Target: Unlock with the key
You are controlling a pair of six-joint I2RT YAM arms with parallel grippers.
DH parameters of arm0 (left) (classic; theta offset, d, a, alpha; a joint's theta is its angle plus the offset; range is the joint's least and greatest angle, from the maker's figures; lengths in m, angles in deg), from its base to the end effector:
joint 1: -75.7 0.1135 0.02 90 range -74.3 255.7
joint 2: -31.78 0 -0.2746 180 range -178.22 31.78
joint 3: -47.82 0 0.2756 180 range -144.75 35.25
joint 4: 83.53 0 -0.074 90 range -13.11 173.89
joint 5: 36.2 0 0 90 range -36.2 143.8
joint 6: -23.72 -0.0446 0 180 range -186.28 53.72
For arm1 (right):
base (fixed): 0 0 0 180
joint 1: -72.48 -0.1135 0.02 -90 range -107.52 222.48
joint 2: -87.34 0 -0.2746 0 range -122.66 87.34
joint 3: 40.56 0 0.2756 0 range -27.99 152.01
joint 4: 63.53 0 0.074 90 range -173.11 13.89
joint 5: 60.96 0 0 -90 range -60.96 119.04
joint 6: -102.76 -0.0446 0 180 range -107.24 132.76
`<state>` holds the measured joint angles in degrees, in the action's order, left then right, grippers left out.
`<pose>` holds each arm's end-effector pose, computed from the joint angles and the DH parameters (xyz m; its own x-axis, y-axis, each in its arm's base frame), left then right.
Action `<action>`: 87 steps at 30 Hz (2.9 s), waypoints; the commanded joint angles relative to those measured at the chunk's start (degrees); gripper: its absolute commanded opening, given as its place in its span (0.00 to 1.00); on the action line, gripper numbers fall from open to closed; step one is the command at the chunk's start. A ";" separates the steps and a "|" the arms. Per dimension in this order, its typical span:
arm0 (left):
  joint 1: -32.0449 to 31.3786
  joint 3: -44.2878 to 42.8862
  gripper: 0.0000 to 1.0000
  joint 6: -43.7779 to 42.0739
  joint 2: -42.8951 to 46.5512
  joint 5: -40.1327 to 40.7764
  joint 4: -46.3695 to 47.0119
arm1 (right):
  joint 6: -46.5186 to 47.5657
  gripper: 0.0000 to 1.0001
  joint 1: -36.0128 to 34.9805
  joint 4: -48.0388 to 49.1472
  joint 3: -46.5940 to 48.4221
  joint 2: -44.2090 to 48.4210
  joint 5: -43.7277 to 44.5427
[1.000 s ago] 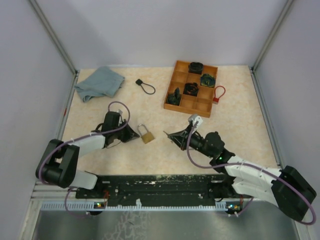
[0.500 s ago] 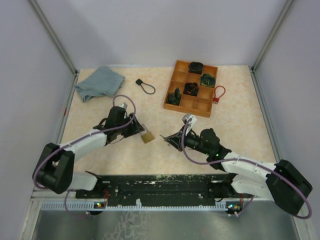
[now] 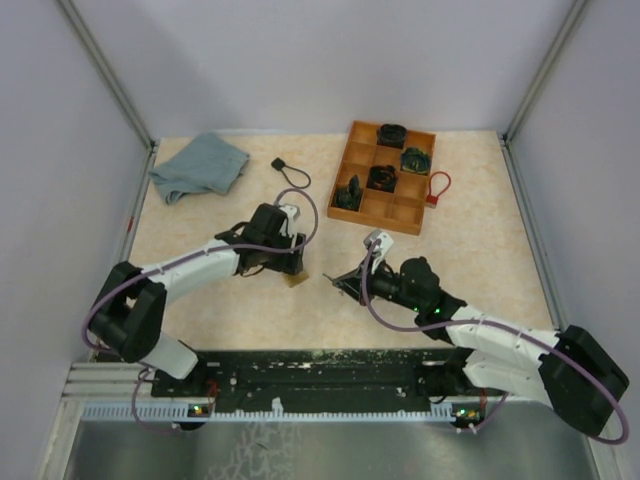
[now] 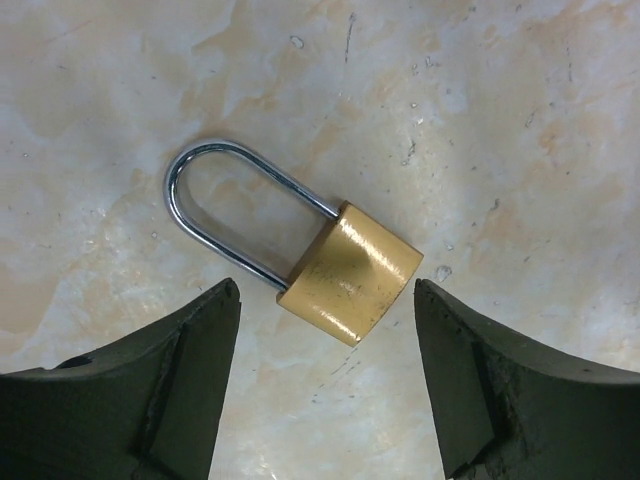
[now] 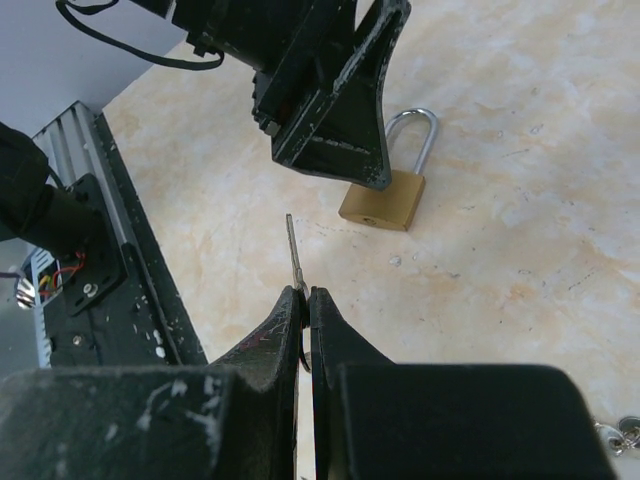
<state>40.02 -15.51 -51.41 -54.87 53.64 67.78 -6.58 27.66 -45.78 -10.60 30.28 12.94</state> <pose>0.2680 -0.1926 0.1851 -0.7688 0.2361 -0.5943 0.4008 0.9021 -0.1601 0.1554 0.1718 0.1994 -0.3973 0.0538 -0.9161 -0.7840 0.4990 0.3693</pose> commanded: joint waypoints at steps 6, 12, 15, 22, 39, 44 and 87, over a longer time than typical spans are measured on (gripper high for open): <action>-1.19 -3.05 0.78 -6.75 -6.46 -3.40 -1.40 | 1.89 0.00 0.18 1.19 1.66 2.98 1.02; -2.52 -3.10 0.79 -4.89 -8.22 -5.90 -0.87 | 2.28 0.00 0.19 0.29 1.29 4.39 2.00; -3.66 -3.25 0.79 -2.70 -8.09 -7.92 -0.77 | 2.45 0.00 0.19 -0.16 1.31 4.82 2.36; -5.16 -0.38 0.79 5.08 -4.55 -10.84 1.19 | 2.80 0.00 0.17 -0.93 1.57 5.20 2.95; -7.44 6.21 0.76 4.48 6.52 -3.32 8.28 | 3.57 0.00 0.17 -3.32 1.73 7.07 4.10; -10.98 6.10 0.75 -5.29 4.89 -0.20 7.33 | 4.19 0.00 0.17 -4.49 1.86 7.76 4.52; -13.47 6.05 0.53 -27.82 -4.00 -1.59 7.93 | 5.71 0.00 0.28 -7.06 1.15 10.88 6.79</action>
<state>26.86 -8.24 -78.21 -58.23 52.87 79.49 -1.72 27.66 -53.69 -10.62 40.31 18.89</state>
